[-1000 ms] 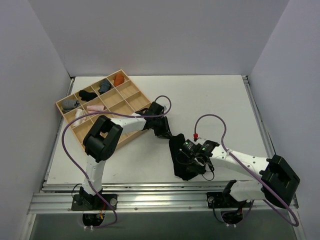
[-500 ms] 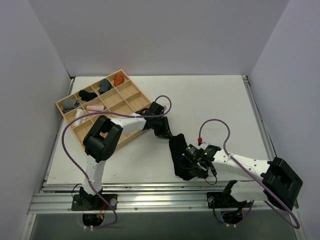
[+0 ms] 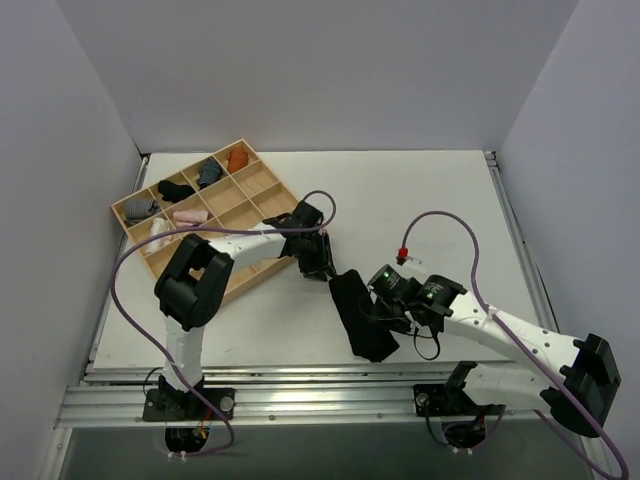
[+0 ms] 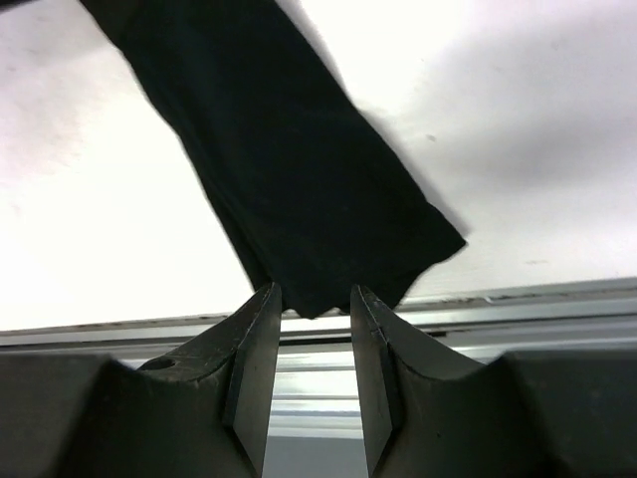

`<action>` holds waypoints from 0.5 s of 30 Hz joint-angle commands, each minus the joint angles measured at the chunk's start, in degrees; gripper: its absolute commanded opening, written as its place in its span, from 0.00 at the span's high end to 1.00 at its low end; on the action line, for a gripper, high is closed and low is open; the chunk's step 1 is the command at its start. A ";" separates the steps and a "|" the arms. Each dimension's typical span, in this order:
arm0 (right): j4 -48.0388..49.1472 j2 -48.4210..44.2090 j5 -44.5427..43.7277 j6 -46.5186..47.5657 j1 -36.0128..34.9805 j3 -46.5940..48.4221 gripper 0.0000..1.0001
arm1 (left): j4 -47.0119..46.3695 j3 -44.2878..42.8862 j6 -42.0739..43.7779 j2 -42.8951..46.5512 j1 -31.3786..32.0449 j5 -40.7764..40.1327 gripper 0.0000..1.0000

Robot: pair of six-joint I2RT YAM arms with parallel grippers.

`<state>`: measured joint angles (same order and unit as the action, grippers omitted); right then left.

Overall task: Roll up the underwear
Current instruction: Fold the underwear

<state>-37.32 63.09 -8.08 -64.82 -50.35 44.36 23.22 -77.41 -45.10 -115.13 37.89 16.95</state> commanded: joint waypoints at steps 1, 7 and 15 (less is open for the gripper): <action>0.49 1.59 -3.17 0.48 -0.28 2.13 0.69 | 3.49 -4.59 1.94 4.65 -0.71 -0.95 0.57; 5.23 7.30 -2.65 2.50 1.13 2.84 0.70 | 3.15 -6.44 1.60 5.62 -1.06 0.19 0.55; 15.16 13.98 -0.01 2.43 2.19 -2.25 0.74 | -7.56 -4.16 -1.74 3.78 -0.63 10.72 0.60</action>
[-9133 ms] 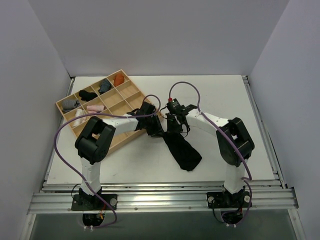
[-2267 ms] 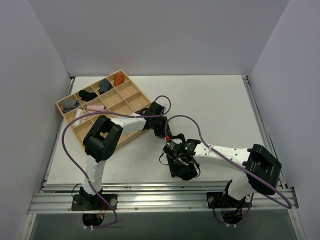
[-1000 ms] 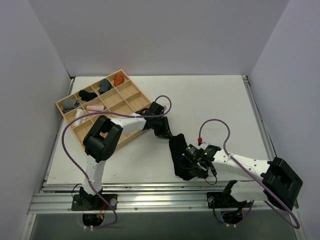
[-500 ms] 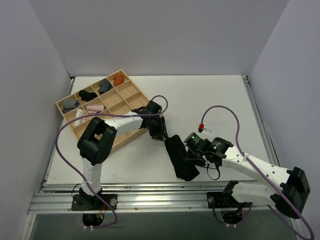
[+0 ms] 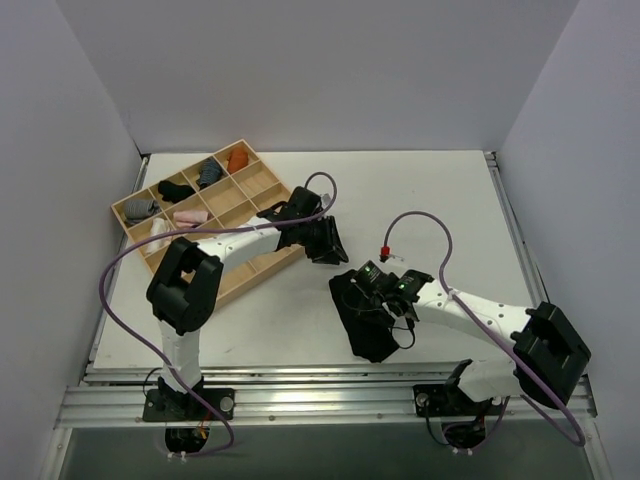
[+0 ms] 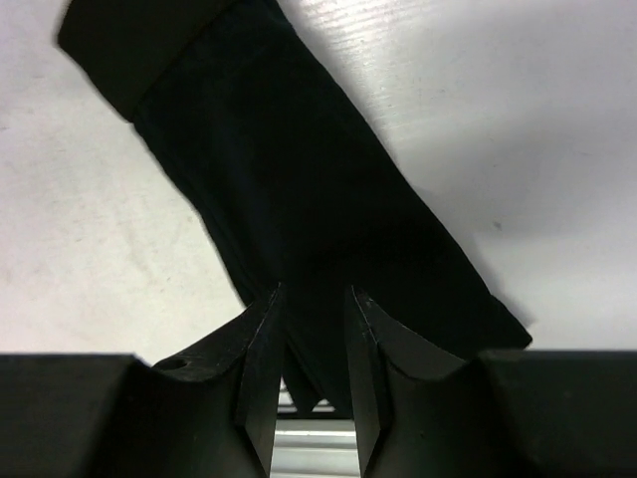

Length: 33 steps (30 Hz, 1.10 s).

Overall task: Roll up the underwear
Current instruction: Fold the underwear

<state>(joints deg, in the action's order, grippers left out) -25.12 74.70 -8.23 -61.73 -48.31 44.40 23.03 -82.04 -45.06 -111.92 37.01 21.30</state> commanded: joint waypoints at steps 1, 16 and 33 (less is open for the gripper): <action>3.59 2.38 0.32 -1.36 -0.20 -3.00 0.74 | -11.04 1.96 -2.83 0.39 0.42 7.69 0.60; 9.13 -0.34 2.34 -7.26 -2.84 -15.31 0.75 | -14.78 6.98 0.67 -7.35 4.47 7.90 0.68; 2.71 2.28 2.69 -13.14 -10.56 -9.68 0.77 | -12.74 6.63 2.78 -7.26 2.27 4.54 0.68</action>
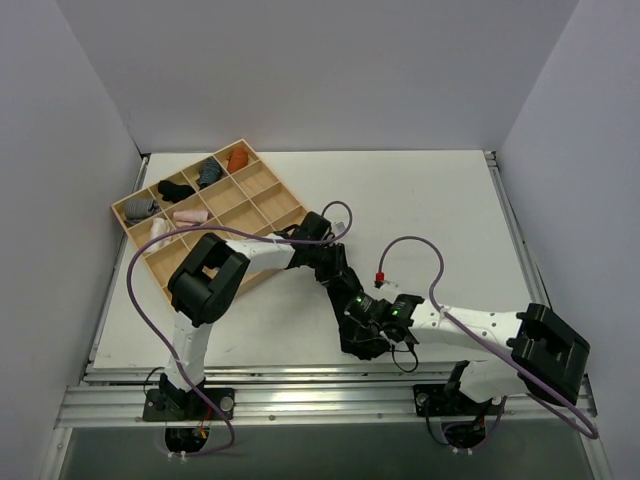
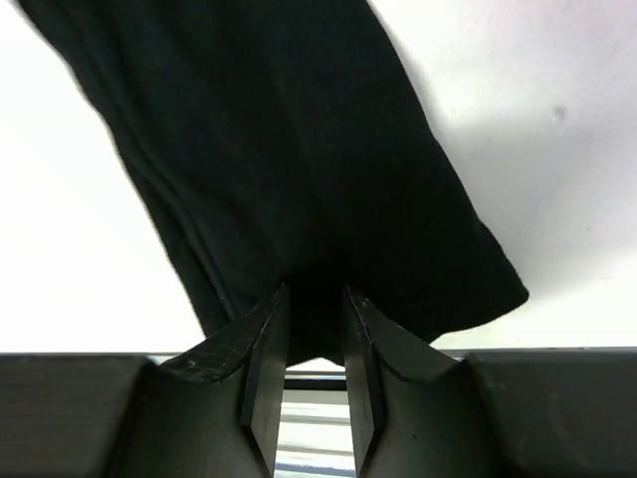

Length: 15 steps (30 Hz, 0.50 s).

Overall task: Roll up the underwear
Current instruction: Fold the underwear

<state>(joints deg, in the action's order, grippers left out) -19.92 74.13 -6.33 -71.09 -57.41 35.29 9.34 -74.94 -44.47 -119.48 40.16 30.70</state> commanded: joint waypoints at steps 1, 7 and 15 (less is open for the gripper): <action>-2.05 3.47 1.23 -4.66 -2.09 -1.62 0.77 | 1.11 -0.56 2.37 0.48 -0.96 -4.86 0.68; -1.34 5.24 0.88 -8.63 -2.71 -4.44 0.78 | 4.54 -1.88 3.95 2.06 -1.49 -6.00 0.68; -14.60 3.22 -3.86 -8.37 3.34 -1.89 0.73 | 11.65 -3.37 5.97 4.43 -3.51 -9.60 0.68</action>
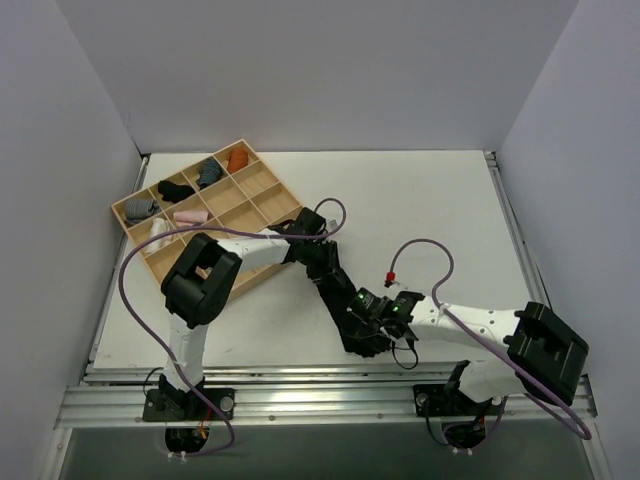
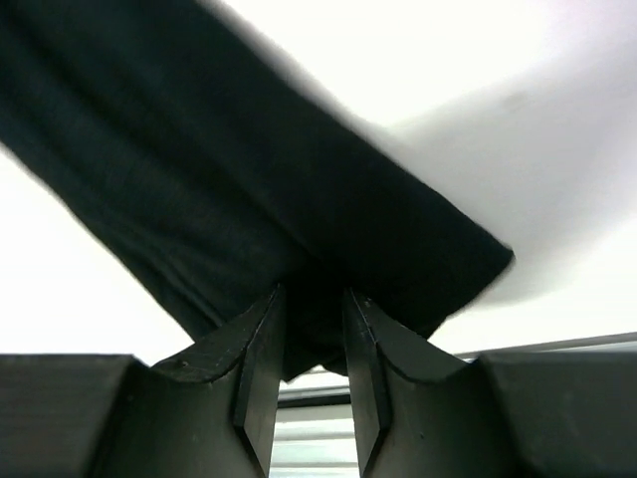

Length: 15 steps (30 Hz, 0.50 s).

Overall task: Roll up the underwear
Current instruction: Fold the underwear

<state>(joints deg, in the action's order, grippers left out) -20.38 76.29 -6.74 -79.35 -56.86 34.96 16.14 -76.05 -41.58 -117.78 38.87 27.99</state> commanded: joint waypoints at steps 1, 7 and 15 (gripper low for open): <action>-15.29 0.88 -3.89 1.81 4.20 -1.21 0.73 | 4.95 -2.17 3.17 2.99 -2.66 -7.16 0.68; -18.64 3.51 -8.10 10.08 12.56 4.57 0.71 | 4.78 -0.68 2.03 5.89 -3.01 -7.07 0.67; -23.48 9.05 -14.44 21.23 17.56 16.01 0.69 | 9.34 -0.59 1.42 8.53 -2.93 -9.62 0.67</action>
<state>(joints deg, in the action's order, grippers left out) -37.01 85.43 -15.11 -64.60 -41.08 47.42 23.16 -76.14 -40.86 -112.68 36.25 20.58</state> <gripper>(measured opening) 0.307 0.329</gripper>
